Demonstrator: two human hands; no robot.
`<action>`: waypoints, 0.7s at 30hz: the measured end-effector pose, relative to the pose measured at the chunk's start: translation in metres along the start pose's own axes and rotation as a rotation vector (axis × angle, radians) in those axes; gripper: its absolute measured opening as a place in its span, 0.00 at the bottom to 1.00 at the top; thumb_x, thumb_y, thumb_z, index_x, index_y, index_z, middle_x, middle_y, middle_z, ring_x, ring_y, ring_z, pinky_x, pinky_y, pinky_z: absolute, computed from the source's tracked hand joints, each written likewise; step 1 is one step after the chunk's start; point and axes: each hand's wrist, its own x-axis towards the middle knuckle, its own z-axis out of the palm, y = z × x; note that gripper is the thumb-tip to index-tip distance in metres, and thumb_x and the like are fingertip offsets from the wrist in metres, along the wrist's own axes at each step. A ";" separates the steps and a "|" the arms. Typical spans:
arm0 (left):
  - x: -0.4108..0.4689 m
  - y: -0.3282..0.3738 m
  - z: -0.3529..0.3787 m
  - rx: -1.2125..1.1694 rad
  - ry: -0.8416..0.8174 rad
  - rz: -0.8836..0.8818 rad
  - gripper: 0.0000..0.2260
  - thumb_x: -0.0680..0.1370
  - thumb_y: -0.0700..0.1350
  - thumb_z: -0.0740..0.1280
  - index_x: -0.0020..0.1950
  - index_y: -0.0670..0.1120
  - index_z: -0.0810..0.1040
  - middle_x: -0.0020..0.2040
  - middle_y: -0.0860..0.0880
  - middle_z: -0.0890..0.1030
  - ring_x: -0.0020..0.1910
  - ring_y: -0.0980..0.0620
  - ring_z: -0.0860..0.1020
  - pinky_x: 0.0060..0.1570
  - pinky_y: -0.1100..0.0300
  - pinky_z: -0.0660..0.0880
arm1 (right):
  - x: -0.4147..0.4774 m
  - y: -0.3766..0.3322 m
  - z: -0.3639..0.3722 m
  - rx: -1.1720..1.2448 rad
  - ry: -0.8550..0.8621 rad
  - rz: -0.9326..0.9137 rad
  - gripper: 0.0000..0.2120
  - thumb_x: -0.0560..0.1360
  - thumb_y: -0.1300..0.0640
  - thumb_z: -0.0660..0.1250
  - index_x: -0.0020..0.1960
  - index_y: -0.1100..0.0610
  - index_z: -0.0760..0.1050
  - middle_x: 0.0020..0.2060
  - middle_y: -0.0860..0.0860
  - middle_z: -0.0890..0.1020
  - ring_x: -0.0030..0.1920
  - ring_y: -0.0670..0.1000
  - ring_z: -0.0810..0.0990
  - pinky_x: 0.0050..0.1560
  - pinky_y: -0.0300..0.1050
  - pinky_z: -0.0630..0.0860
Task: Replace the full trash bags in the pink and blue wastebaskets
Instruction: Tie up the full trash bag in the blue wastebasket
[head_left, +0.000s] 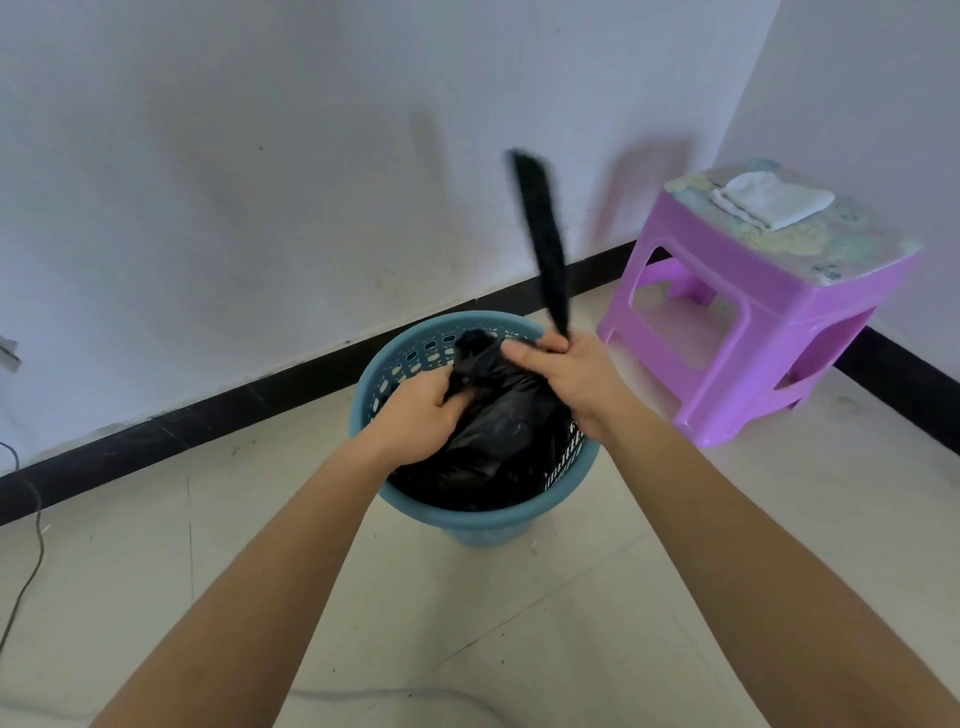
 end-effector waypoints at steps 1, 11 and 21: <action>0.000 0.000 0.000 0.008 0.021 0.008 0.09 0.82 0.48 0.63 0.59 0.49 0.79 0.54 0.53 0.83 0.54 0.53 0.79 0.56 0.56 0.73 | 0.001 -0.001 -0.002 0.074 0.077 -0.021 0.28 0.69 0.60 0.79 0.31 0.48 0.59 0.30 0.47 0.76 0.37 0.49 0.80 0.45 0.44 0.81; -0.003 -0.019 -0.014 0.099 0.008 -0.026 0.07 0.82 0.47 0.64 0.47 0.50 0.79 0.40 0.55 0.82 0.39 0.60 0.80 0.50 0.56 0.78 | -0.004 0.008 -0.003 0.255 0.012 -0.094 0.24 0.70 0.54 0.78 0.31 0.48 0.63 0.34 0.49 0.82 0.44 0.53 0.85 0.52 0.46 0.80; -0.010 -0.004 -0.005 0.281 0.304 0.147 0.13 0.77 0.39 0.66 0.53 0.56 0.79 0.46 0.57 0.83 0.47 0.53 0.78 0.50 0.56 0.74 | -0.003 -0.012 -0.019 0.038 -0.366 0.233 0.18 0.69 0.39 0.77 0.44 0.54 0.84 0.48 0.49 0.86 0.53 0.49 0.85 0.52 0.40 0.80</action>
